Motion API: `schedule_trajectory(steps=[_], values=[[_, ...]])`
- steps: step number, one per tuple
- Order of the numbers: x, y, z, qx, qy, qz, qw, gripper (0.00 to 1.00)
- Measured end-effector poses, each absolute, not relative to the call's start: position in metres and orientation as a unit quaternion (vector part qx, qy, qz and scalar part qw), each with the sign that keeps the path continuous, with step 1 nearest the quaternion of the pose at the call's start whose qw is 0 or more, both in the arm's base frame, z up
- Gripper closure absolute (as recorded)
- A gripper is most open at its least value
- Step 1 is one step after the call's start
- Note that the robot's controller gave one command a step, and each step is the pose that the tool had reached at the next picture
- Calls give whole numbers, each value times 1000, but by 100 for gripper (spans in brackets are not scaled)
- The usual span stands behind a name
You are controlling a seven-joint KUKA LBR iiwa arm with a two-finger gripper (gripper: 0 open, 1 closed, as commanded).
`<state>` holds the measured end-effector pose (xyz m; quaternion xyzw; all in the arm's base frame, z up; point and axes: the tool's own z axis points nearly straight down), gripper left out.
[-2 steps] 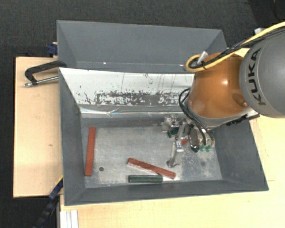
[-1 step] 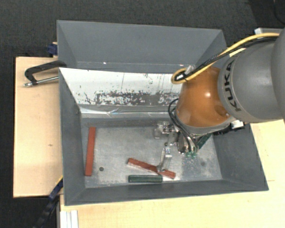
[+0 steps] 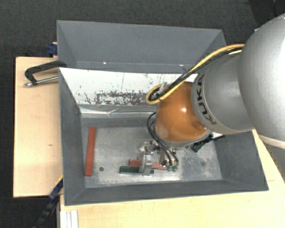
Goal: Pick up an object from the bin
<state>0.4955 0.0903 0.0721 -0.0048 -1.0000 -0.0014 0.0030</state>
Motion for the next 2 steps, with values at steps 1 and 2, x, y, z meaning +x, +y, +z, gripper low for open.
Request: schedule_trajectory(steps=[1,2], values=[[496,90,72,-5,-1000,-1,2,100],[511,111,282,-16,-1000,-2,-5,100]])
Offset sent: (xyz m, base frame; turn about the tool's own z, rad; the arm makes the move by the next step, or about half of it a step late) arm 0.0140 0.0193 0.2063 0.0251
